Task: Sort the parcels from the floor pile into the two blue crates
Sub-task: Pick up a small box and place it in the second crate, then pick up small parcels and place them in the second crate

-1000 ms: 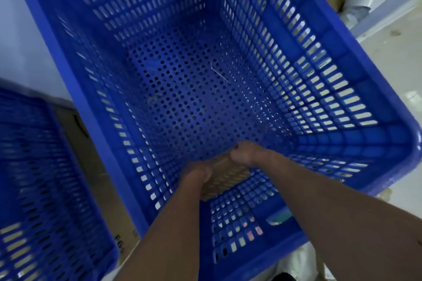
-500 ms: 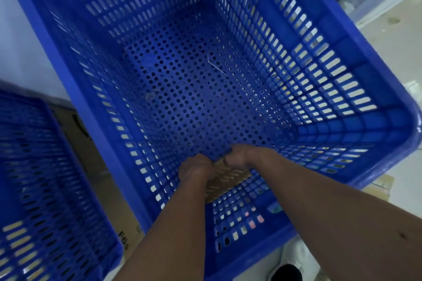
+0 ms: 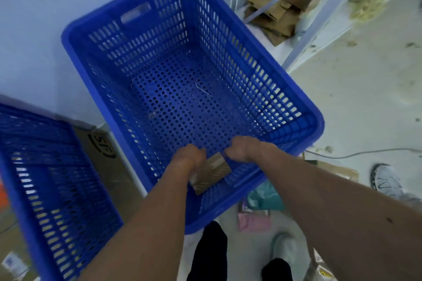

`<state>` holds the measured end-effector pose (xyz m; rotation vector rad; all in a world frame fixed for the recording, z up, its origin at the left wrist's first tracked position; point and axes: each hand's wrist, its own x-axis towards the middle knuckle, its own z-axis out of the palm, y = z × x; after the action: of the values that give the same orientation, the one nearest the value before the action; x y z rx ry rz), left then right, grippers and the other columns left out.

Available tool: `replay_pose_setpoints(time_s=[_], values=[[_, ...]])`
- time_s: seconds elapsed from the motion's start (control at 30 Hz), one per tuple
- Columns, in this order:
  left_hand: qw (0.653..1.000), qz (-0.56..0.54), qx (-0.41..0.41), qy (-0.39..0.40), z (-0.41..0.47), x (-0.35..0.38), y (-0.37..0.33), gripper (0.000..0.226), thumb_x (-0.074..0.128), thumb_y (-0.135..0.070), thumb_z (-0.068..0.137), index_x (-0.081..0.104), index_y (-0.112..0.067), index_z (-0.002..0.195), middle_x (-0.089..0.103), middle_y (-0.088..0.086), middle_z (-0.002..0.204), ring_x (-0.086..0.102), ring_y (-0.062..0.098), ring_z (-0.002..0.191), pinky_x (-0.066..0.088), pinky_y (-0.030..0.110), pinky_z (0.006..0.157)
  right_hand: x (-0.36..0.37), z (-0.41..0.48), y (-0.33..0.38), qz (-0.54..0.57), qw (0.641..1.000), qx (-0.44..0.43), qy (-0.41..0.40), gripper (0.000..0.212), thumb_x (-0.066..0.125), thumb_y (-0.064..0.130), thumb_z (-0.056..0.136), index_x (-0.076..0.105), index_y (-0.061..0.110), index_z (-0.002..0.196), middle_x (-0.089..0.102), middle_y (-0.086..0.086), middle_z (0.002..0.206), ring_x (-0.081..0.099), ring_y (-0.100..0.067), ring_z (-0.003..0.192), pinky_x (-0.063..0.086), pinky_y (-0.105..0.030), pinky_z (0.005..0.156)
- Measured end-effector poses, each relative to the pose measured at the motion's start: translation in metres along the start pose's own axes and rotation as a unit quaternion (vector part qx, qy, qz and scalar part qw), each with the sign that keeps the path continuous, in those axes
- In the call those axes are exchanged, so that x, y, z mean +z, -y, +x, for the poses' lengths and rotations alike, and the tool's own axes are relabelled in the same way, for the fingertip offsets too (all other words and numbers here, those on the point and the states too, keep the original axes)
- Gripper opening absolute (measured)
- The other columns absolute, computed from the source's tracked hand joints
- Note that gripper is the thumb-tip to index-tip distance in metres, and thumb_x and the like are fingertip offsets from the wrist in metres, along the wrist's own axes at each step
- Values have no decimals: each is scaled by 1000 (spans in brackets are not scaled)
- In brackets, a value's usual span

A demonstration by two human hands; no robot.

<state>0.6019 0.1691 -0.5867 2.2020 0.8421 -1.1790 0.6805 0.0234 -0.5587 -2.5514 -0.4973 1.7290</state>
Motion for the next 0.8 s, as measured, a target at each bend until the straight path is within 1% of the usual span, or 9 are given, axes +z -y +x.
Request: replay_pose_setpoints(time_s=[0.17,0.23,0.33,0.4,0.47,0.53,0.63,0.73,0.8], values=[[997,-68,21,-35,-53,-16,-22,56,32,-46,104,64,-2,118,64,17,120,61,31,105,42,32,79,-15,-56,-24,13,989,-27,-147,49,40,41,101,43,11,139,50,-14,140,51,-33,123,45,-41,99],[996,-76,34,-44,-81,-18,-32,55,31,-44,106,62,-5,128,62,16,127,59,30,108,42,33,87,-15,-77,-37,7,982,-39,-185,49,40,41,101,42,12,140,51,-13,138,52,-33,122,44,-41,98],[994,-78,43,-62,-125,-15,-46,58,30,-46,107,47,-8,147,48,14,149,49,32,131,37,39,109,-13,-114,-60,-7,975,-50,-216,51,39,40,101,38,13,144,51,-14,138,52,-34,122,46,-43,98],[993,-78,55,-74,-156,-12,-56,58,30,-47,108,47,-8,147,47,13,150,48,33,133,36,40,109,-12,-142,-76,-16,970,-59,-236,51,39,38,100,38,12,144,49,-15,139,51,-35,124,45,-45,100],[989,-85,72,-94,-190,-8,-65,55,30,-48,107,57,-8,135,55,14,140,54,33,123,39,41,104,-12,-172,-93,-17,966,-69,-248,50,39,36,100,39,12,143,49,-16,140,50,-36,124,45,-44,100],[983,-107,91,-118,-223,-1,-73,48,33,-47,106,63,-10,101,65,15,113,60,28,94,44,38,87,-9,-203,-110,-11,965,-71,-253,49,39,37,99,40,12,141,48,-17,139,50,-36,123,45,-45,100],[966,-166,116,-160,-274,17,-87,44,37,-44,106,44,-13,76,53,7,78,50,23,68,40,32,69,2,-246,-140,26,958,-72,-276,47,40,35,99,41,13,141,50,-15,136,52,-35,120,45,-42,98],[956,-175,154,-179,-309,46,-97,45,39,-45,105,45,-15,72,53,14,77,56,42,84,41,39,72,24,-279,-175,53,951,-63,-299,49,41,33,99,40,16,145,51,-15,137,52,-33,122,42,-40,98],[953,-168,172,-183,-320,68,-101,44,39,-47,103,61,-11,90,62,19,92,58,43,99,46,44,78,46,-294,-201,62,953,-34,-294,51,40,35,100,37,15,147,50,-16,137,50,-34,124,42,-41,101]])
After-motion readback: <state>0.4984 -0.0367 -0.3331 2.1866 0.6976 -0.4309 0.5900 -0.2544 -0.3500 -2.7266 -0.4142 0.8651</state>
